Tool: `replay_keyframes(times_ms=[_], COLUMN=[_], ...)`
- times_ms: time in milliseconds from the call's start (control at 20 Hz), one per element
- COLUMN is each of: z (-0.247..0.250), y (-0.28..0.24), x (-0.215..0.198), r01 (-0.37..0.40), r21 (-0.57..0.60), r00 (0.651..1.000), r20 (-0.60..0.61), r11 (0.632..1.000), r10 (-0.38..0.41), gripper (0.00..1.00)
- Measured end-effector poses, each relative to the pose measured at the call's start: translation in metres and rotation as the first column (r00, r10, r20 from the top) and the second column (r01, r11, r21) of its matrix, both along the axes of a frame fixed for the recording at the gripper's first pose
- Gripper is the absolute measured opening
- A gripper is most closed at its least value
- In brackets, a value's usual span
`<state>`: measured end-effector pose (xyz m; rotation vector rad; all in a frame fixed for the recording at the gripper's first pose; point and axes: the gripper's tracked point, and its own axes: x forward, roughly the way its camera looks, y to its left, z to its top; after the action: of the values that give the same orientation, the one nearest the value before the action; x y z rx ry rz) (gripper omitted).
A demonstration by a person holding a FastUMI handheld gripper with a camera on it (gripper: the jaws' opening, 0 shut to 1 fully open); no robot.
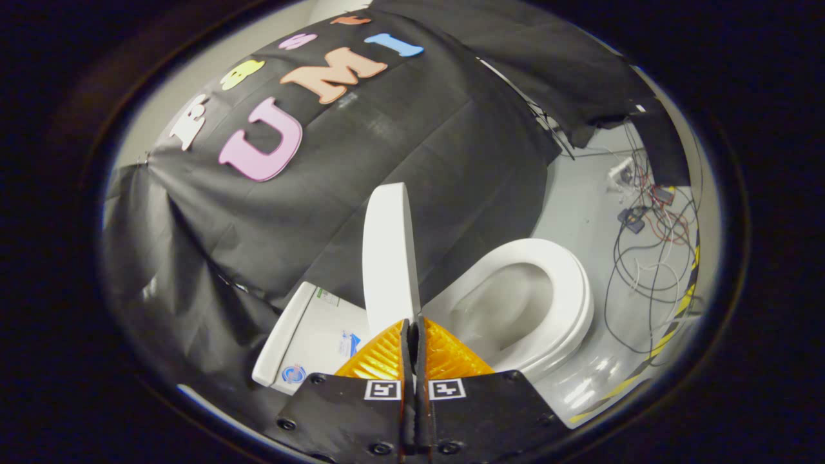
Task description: Open the toilet lid.
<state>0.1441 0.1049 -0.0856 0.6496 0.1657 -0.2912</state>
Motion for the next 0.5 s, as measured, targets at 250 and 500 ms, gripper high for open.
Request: replay_keyframes(times_ms=[250,500], z=[0.012,0.02], y=[0.015,0.03], x=[0.005,0.01], r01=[-0.016,-0.031], r21=[-0.084,-0.169], r00=[1.0,0.999], r20=[-0.015,-0.026], r11=[0.996,0.985], r10=[0.015,0.027], gripper=[0.02,0.02])
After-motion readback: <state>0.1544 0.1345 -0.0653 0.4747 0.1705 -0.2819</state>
